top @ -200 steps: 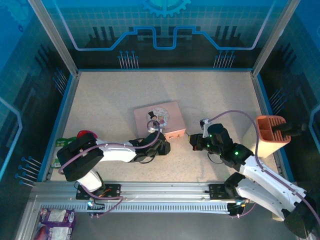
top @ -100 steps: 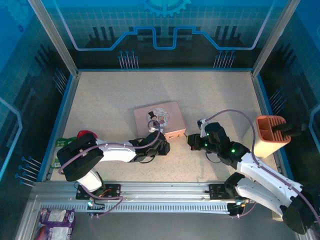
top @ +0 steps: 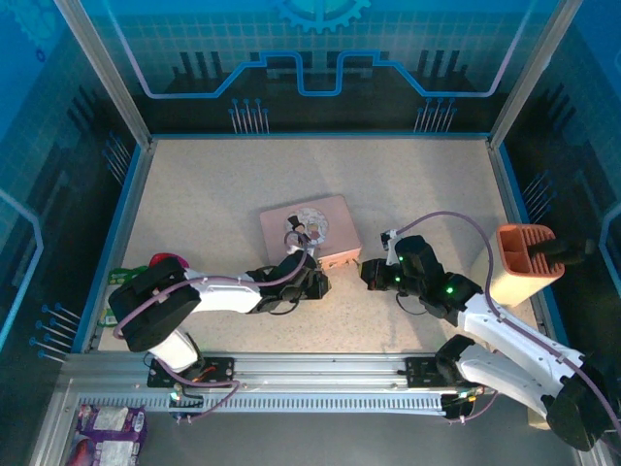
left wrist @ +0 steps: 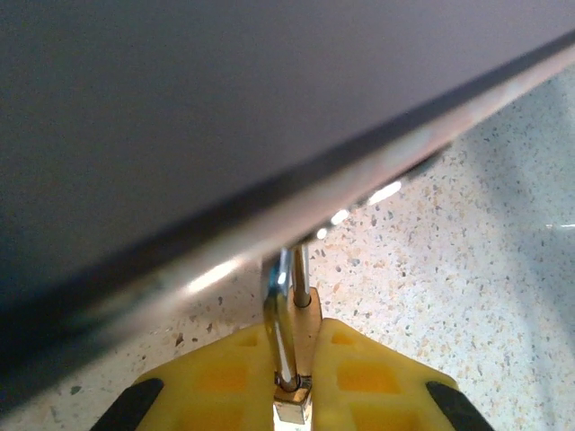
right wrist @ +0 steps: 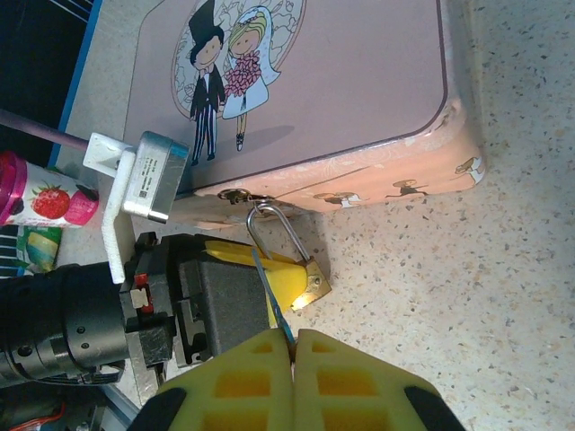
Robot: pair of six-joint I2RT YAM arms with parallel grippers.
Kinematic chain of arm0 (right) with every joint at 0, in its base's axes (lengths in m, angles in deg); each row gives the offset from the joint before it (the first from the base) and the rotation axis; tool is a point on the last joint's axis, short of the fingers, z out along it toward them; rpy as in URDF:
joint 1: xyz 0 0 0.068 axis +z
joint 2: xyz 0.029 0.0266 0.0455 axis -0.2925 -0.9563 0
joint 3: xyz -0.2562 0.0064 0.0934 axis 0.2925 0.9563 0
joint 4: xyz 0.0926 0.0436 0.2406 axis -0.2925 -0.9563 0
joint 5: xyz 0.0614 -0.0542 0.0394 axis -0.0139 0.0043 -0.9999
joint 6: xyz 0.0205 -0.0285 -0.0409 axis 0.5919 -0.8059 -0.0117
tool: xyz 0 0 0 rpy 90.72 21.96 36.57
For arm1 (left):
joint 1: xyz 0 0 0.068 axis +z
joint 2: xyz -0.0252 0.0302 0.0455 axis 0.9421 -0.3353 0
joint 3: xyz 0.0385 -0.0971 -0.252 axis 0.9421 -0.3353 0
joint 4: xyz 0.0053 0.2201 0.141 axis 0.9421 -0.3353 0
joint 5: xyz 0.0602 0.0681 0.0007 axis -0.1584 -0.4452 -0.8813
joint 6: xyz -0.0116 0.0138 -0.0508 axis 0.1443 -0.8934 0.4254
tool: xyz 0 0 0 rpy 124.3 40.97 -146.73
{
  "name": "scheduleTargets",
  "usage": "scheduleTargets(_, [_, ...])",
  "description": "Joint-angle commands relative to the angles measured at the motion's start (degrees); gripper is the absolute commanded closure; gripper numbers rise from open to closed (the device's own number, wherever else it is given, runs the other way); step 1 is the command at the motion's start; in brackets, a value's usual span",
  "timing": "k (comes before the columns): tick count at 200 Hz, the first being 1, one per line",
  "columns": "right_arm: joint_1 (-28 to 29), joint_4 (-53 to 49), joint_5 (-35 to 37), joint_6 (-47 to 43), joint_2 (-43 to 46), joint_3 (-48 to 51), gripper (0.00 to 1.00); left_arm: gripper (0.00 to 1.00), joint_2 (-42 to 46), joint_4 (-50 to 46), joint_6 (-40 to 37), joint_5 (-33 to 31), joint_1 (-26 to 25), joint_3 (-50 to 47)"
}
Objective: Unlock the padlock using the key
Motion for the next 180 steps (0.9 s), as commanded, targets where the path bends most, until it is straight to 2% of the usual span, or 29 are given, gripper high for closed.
scheduleTargets(1, [0.27,2.24,-1.25,2.41,-0.47,-0.67,1.0,0.91,2.39,4.71,-0.2,2.58,1.44,-1.02])
scheduleTargets(42, [0.26,8.55,-2.18,6.88,0.14,3.88,1.0,0.92,2.81,8.7,4.11,8.05,3.47,-2.0])
scheduleTargets(81, [3.82,12.62,-1.13,9.95,-0.53,6.58,1.0,0.93,2.19,11.04,7.85,12.32,5.31,-1.48])
scheduleTargets(180, [6.23,27.34,-6.26,23.48,-4.32,14.92,1.0,0.95,4.75,14.24,9.61,12.35,7.34,-2.7])
